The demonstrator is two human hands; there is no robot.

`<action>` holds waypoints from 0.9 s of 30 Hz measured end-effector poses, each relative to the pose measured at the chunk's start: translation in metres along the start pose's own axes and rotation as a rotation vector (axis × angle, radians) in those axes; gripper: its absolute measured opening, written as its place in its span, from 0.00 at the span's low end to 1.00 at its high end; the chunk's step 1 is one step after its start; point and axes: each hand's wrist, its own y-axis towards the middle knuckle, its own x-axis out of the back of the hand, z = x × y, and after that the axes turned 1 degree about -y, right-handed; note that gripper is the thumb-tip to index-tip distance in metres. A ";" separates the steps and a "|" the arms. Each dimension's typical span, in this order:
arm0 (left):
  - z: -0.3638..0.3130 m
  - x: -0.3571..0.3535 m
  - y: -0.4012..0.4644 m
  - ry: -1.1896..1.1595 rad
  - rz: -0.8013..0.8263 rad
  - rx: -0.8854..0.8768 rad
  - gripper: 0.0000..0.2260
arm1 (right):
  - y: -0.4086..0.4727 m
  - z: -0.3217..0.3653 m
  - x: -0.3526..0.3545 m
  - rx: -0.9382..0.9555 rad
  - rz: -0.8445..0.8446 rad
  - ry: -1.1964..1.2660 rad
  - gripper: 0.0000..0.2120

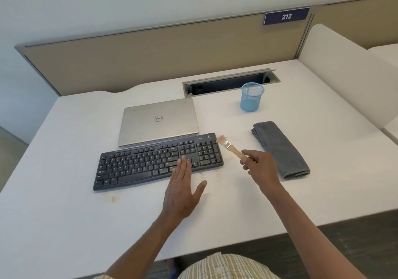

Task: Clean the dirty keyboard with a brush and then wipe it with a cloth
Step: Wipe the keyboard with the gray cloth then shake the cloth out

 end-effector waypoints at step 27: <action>-0.019 0.041 0.121 -0.010 0.018 0.002 0.37 | 0.164 -0.014 -0.075 0.025 -0.384 -0.809 0.09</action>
